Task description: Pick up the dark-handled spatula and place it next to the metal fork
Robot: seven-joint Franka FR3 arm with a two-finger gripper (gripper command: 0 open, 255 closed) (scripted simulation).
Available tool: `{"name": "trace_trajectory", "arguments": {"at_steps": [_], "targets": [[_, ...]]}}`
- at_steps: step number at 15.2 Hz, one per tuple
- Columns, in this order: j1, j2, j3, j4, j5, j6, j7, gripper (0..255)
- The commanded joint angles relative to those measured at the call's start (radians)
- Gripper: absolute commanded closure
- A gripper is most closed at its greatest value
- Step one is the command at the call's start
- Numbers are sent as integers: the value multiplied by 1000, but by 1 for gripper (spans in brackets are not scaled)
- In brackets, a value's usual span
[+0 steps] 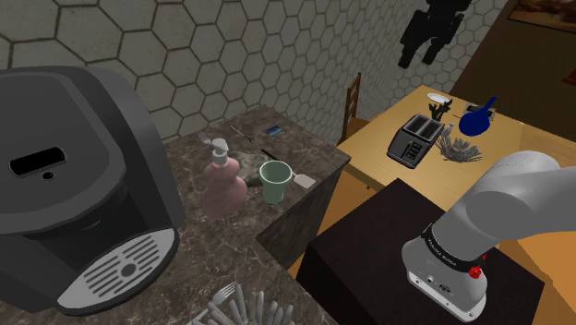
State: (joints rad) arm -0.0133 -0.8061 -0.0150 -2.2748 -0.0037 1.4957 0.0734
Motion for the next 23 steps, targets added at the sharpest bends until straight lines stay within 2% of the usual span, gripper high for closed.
{"name": "trace_trajectory", "arguments": {"at_steps": [1,12,18,23], "targets": [[0,0,0,0,0,0,0,0],[30,184,14,-206,9,400,-26,0],[45,359,23,-247,14,622,-40,0],[57,537,32,-239,16,798,-50,0]]}}
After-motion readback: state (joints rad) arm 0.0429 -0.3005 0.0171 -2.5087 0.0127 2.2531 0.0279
